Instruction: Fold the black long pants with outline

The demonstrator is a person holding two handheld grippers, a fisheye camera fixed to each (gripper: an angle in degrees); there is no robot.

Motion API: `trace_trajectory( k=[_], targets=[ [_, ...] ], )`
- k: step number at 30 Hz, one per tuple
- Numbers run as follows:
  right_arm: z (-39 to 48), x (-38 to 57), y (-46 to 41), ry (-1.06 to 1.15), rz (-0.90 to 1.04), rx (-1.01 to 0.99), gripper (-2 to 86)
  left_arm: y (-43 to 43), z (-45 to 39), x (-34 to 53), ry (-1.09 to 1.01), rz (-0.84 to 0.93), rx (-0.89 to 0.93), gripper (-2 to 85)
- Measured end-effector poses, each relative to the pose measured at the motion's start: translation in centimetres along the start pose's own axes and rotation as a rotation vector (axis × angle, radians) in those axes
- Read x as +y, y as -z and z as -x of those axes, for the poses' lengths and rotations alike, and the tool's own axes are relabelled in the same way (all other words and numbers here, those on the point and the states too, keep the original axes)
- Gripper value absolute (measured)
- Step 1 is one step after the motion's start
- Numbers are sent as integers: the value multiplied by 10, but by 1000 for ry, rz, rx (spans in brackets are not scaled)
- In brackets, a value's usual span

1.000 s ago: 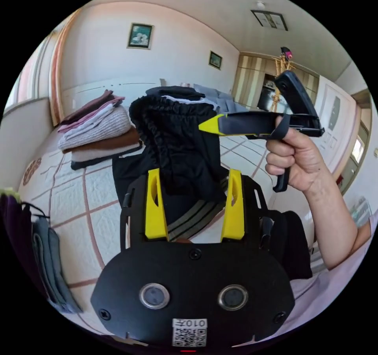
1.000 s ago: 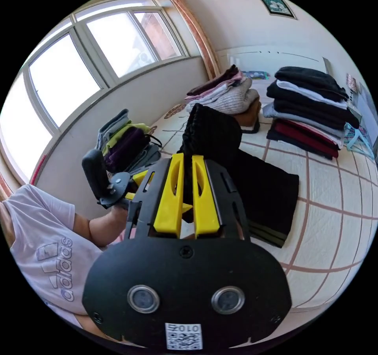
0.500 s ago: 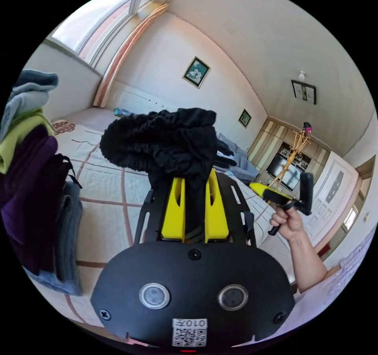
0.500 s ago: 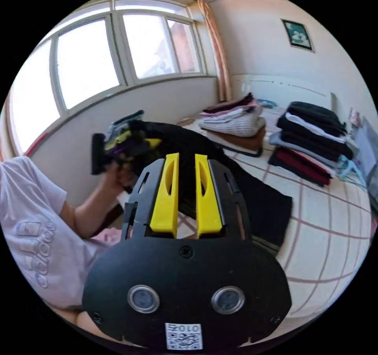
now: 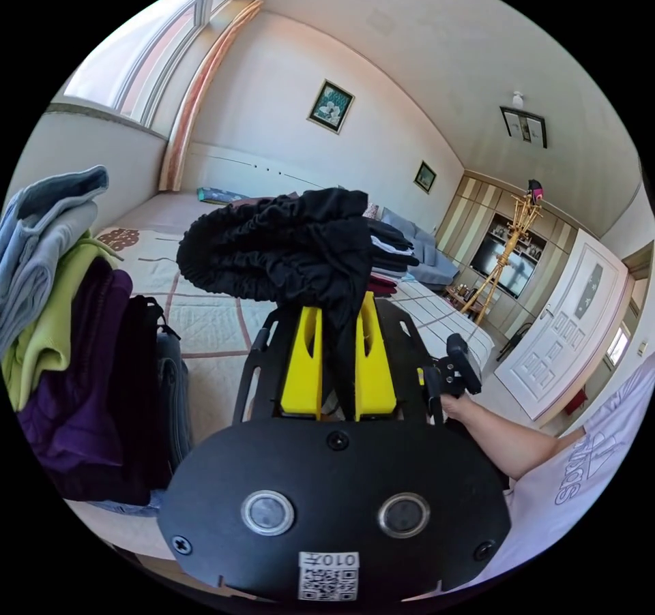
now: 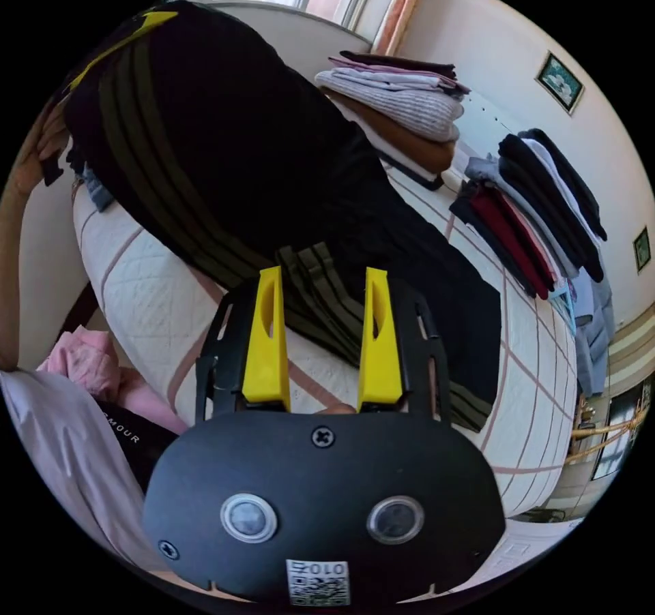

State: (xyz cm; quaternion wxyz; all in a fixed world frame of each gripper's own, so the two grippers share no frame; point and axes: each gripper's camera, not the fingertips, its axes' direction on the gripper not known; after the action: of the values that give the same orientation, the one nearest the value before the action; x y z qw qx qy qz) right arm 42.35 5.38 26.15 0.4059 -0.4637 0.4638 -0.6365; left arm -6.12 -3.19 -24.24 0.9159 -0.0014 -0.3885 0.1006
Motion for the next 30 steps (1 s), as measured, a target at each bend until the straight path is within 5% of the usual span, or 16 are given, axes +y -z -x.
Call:
trace_trajectory(
  k=[5,10,18,30],
  targets=[
    [-30,-4,-32,-27,57,-248,107,-8,-2,-3,11,21,-7,111],
    [-73,15,-23,-190,-17,-285,53,-13,-12,-8,-2,30,-16,111],
    [-231,102,104,-550,-307,-4,47,-34,-55,-35,-71,30,-4,109],
    [-463,264,149,-615,-201,337,48,-76,-150,-12,-93,-41,-11,110]
  ],
)
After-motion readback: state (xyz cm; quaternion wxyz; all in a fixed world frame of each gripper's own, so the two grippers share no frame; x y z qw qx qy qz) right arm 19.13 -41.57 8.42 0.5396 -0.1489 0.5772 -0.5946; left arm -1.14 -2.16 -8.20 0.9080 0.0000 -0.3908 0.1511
